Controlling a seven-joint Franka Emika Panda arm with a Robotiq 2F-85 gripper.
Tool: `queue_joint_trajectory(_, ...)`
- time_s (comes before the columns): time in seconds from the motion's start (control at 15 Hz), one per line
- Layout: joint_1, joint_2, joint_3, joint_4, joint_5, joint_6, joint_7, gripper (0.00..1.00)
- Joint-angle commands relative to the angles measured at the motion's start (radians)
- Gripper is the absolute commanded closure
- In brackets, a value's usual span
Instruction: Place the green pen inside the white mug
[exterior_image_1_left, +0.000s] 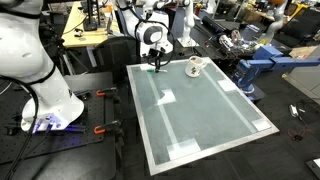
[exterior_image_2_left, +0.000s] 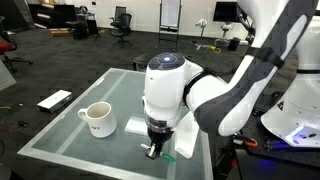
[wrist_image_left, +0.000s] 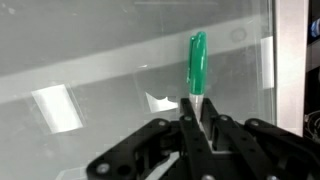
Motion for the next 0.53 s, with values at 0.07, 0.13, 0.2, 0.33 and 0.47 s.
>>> queue_joint_trajectory(0.07, 0.004, -0.005, -0.003, 0.004, 0.026, -0.003, -0.028, 0.96)
queue_joint_trajectory(0.13, -0.002, -0.014, 0.002, 0.0, 0.033, -0.013, -0.034, 0.96)
queue_joint_trajectory(0.2, -0.008, -0.029, 0.005, -0.007, 0.044, -0.035, -0.034, 0.96)
queue_joint_trajectory(0.33, -0.016, -0.062, 0.005, -0.021, 0.057, -0.076, -0.036, 0.96)
queue_joint_trajectory(0.47, -0.013, -0.095, -0.011, -0.036, 0.049, -0.108, -0.02, 0.96)
